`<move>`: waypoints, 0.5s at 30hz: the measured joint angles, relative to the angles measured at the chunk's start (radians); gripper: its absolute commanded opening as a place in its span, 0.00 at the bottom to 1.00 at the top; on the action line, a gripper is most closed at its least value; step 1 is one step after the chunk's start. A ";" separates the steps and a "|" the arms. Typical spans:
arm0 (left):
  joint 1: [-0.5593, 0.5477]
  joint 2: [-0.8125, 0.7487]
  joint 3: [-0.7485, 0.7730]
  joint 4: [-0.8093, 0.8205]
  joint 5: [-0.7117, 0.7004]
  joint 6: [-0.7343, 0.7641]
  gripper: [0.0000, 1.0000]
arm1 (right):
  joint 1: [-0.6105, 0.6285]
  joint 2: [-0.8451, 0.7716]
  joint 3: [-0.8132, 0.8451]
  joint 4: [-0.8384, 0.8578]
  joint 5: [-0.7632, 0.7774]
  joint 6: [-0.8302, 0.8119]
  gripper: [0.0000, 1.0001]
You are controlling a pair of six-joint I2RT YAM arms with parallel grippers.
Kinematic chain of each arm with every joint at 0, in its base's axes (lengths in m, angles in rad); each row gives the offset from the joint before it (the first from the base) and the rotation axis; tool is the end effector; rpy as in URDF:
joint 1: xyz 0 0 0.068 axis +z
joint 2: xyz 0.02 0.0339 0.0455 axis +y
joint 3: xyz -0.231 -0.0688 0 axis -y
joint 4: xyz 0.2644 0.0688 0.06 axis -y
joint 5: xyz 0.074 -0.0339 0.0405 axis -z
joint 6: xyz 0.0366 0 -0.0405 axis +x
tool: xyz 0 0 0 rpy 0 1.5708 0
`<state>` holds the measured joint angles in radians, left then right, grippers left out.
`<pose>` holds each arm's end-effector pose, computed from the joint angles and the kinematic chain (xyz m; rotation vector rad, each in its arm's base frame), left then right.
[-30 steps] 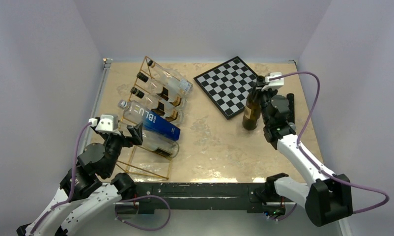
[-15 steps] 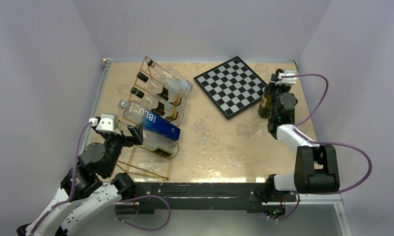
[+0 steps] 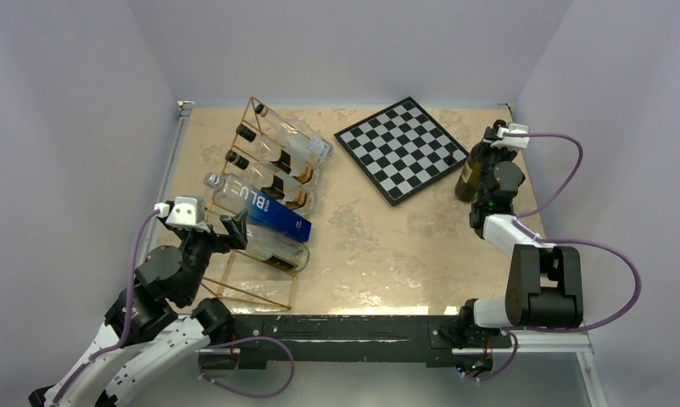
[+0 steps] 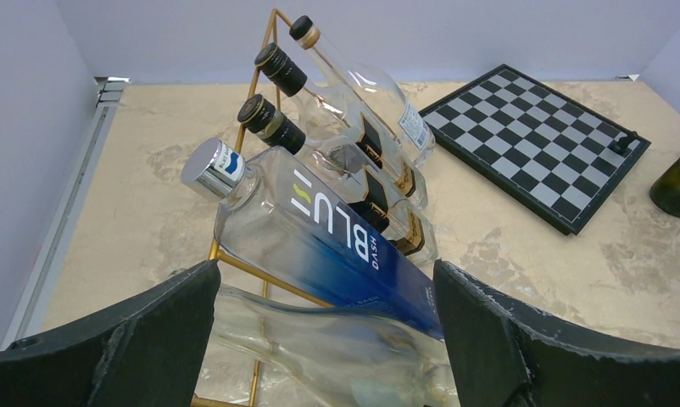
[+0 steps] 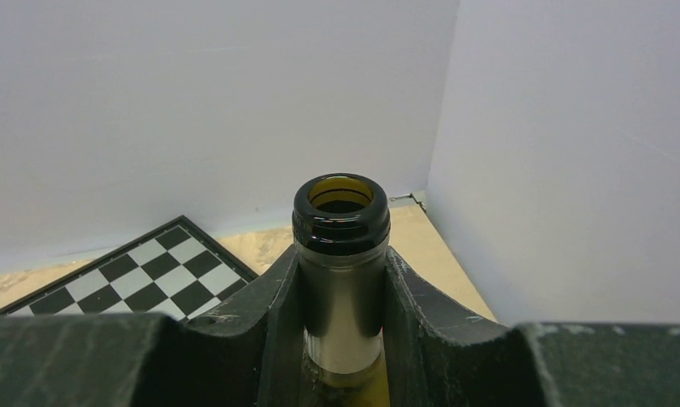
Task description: Take the wine bottle off the wine rack
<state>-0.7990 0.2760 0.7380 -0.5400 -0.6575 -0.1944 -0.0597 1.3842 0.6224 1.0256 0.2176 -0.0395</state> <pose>0.0930 -0.0635 0.3400 -0.0054 1.6370 -0.2199 0.3148 -0.0267 0.2300 0.1991 1.3016 -0.2266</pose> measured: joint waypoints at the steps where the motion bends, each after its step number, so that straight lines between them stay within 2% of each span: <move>1: 0.000 0.000 0.000 0.000 0.000 0.000 0.99 | 0.000 -0.002 0.000 -0.003 -0.002 0.002 0.44; 10: 0.000 0.000 0.000 0.000 0.000 0.004 0.98 | 0.000 -0.080 0.026 -0.112 -0.003 0.074 0.79; 15: 0.000 0.000 0.000 0.000 0.000 0.005 0.99 | 0.000 -0.166 0.071 -0.267 -0.007 0.089 0.87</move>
<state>-0.7990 0.2760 0.7380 -0.5400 -0.6575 -0.1898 -0.0593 1.2182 0.6930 0.7589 0.2104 0.0498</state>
